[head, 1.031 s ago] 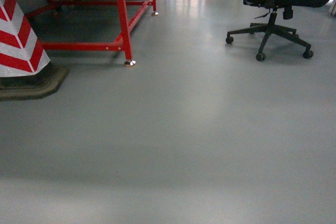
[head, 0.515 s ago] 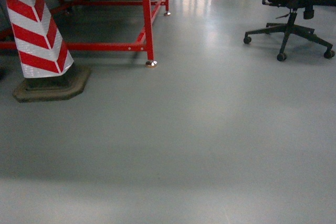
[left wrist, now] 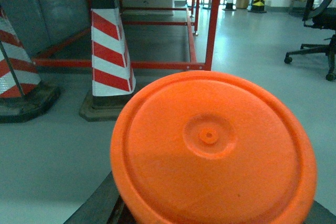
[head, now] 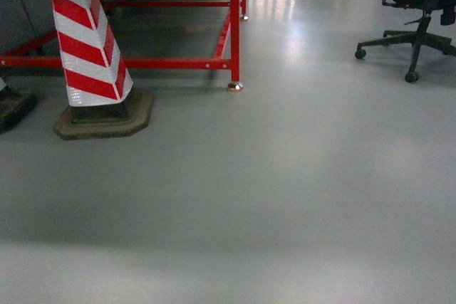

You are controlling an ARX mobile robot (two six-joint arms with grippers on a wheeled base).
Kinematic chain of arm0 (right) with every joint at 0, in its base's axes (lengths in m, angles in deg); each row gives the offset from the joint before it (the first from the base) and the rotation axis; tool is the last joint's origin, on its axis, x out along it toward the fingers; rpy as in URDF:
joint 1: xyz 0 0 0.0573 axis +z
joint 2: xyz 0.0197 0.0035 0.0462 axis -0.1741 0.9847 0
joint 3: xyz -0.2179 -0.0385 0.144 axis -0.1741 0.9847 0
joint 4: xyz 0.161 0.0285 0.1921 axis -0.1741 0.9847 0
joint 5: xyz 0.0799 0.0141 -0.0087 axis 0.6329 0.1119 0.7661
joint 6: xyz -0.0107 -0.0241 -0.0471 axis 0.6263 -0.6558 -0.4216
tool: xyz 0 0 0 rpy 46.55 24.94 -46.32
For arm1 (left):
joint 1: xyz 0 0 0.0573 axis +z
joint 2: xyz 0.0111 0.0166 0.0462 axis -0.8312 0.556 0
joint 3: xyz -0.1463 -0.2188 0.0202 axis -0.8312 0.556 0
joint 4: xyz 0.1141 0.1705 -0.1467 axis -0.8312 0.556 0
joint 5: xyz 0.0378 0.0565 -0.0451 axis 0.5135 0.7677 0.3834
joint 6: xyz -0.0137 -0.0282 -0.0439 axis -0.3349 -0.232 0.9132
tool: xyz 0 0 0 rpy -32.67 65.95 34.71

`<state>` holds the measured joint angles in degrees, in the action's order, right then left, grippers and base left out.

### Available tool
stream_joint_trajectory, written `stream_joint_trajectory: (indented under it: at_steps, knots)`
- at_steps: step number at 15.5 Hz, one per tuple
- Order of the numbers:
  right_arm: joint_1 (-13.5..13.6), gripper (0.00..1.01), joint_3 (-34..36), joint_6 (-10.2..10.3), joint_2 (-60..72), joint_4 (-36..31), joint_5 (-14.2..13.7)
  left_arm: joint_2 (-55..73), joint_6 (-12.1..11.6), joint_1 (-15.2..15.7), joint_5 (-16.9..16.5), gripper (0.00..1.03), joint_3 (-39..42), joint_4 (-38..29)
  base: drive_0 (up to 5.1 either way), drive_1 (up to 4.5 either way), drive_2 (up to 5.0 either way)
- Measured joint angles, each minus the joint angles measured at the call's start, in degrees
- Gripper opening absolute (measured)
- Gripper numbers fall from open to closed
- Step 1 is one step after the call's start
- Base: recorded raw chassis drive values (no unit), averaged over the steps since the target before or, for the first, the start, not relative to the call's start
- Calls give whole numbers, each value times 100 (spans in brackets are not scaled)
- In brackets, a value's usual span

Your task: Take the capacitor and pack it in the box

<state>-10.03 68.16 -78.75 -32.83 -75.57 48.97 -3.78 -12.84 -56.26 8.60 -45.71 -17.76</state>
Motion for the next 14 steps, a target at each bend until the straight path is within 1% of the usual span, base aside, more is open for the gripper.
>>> stream_joint_trajectory:
  at_steps: [14]
  knots:
    - [0,98,0,0,0,13,0,0,0,0,0,44,0,7,-508,229,229]
